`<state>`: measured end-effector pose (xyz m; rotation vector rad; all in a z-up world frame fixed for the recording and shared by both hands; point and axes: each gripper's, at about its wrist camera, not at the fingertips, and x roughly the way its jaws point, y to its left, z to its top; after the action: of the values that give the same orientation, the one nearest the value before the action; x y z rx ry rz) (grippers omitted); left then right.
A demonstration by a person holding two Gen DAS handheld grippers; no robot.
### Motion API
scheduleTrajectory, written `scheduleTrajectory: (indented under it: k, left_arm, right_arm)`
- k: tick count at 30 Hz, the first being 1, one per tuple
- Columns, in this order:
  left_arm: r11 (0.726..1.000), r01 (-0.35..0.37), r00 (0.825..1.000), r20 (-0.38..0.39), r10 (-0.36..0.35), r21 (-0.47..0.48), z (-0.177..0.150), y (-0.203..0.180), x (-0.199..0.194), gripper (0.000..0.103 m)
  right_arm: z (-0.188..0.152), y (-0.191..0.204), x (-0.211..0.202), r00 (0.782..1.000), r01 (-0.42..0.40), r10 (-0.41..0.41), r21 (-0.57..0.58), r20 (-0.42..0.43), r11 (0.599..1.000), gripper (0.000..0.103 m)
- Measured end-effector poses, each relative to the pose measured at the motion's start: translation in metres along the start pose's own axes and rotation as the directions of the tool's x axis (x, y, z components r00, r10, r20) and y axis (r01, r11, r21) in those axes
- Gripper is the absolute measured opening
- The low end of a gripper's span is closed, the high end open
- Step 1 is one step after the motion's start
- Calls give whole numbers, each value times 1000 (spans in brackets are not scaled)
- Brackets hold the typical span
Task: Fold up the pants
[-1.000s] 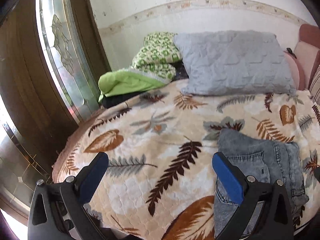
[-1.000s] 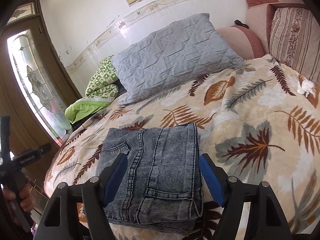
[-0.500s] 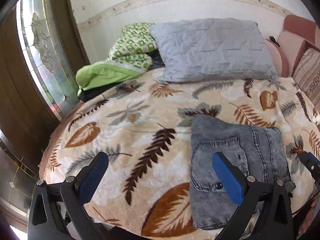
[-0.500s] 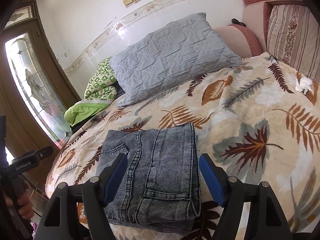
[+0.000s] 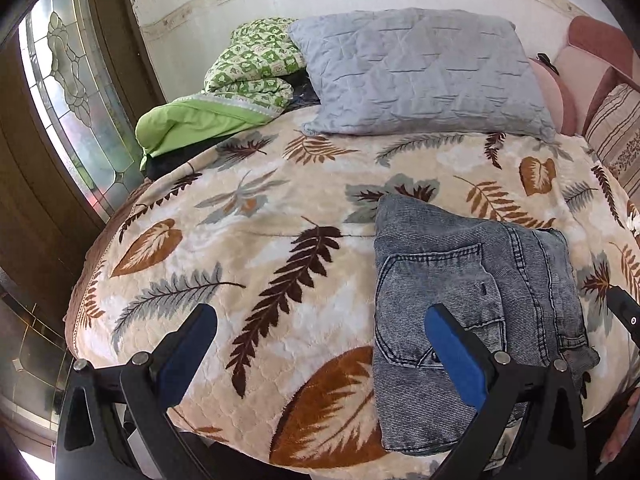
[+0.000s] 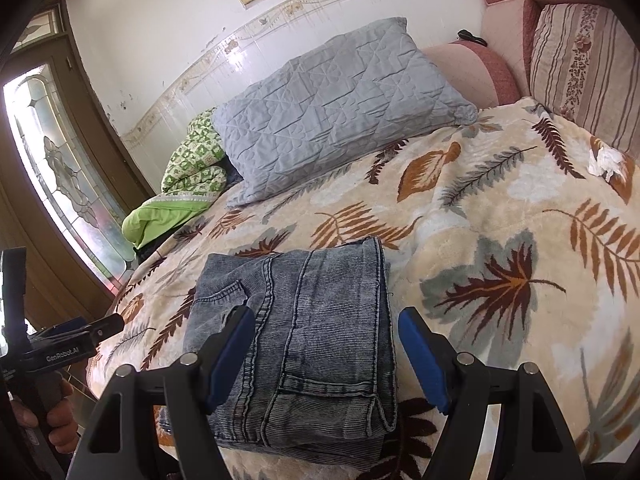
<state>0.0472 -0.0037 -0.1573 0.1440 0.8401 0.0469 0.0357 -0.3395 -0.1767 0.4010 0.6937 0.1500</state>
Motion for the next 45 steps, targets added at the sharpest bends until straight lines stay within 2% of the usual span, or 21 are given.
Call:
scheduleTrajectory:
  k: [8, 11, 13, 15, 17, 21, 23, 27, 29, 30, 32, 33, 36, 40, 45]
  left_arm:
    - [1000, 25, 999, -34, -25, 2, -1, 1, 21, 103]
    - [997, 81, 994, -71, -80, 5, 0, 3, 36, 103]
    - [989, 146, 983, -110, -145, -2, 2, 7, 50, 103]
    - [974, 227, 961, -158, -225, -7, 4, 10, 65, 103]
    - [952, 307, 931, -204, -304, -17, 6, 13, 79, 103]
    - [883, 465, 841, -284, -461, -56, 9, 20, 102, 103]
    - [852, 518, 797, -319, -513, -73, 9, 20, 112, 103]
    - [811, 577, 727, -389, -565, -98, 3, 15, 132, 103]
    - [804, 587, 714, -409, -568, -91, 1, 10, 138, 103]
    - [802, 592, 710, -417, -568, -84, 0, 7, 141, 103]
    - [799, 598, 713, -411, -568, -65, 3, 3, 144, 103]
    - [788, 612, 706, -408, -579, -60, 6, 1, 144, 103]
    - [748, 661, 665, -417, -619, -56, 13, -9, 150, 103]
    - [741, 671, 669, -420, -613, -12, 18, -25, 152, 103]
    - [698, 716, 634, -421, -649, 4, 16, -53, 148, 103]
  right_arm:
    - [-1, -2, 10, 999, 0, 0, 0, -41, 1000, 77]
    - [3, -15, 19, 994, -53, 59, 66, -92, 996, 77]
    - [8, -29, 28, 982, -105, 126, 146, -141, 984, 77]
    - [12, -50, 40, 955, -160, 218, 269, -201, 950, 77]
    - [14, -71, 47, 937, -181, 275, 374, -214, 910, 77]
    - [25, -110, 51, 921, -211, 343, 504, -185, 838, 77]
    - [31, -122, 57, 901, -240, 392, 540, -184, 807, 77]
    - [33, -128, 79, 855, -229, 441, 563, -273, 794, 77]
    - [24, -122, 93, 809, -222, 478, 576, -342, 787, 77]
    - [18, -117, 102, 789, -187, 461, 556, -407, 810, 77]
    - [15, -106, 105, 795, -172, 415, 492, -442, 854, 78]
    - [16, -100, 105, 794, -184, 410, 465, -449, 866, 78]
    - [16, -93, 114, 783, -191, 408, 443, -470, 876, 78]
    - [22, -83, 125, 767, -222, 416, 407, -489, 886, 78]
    - [23, -58, 136, 763, -261, 414, 349, -497, 900, 80]
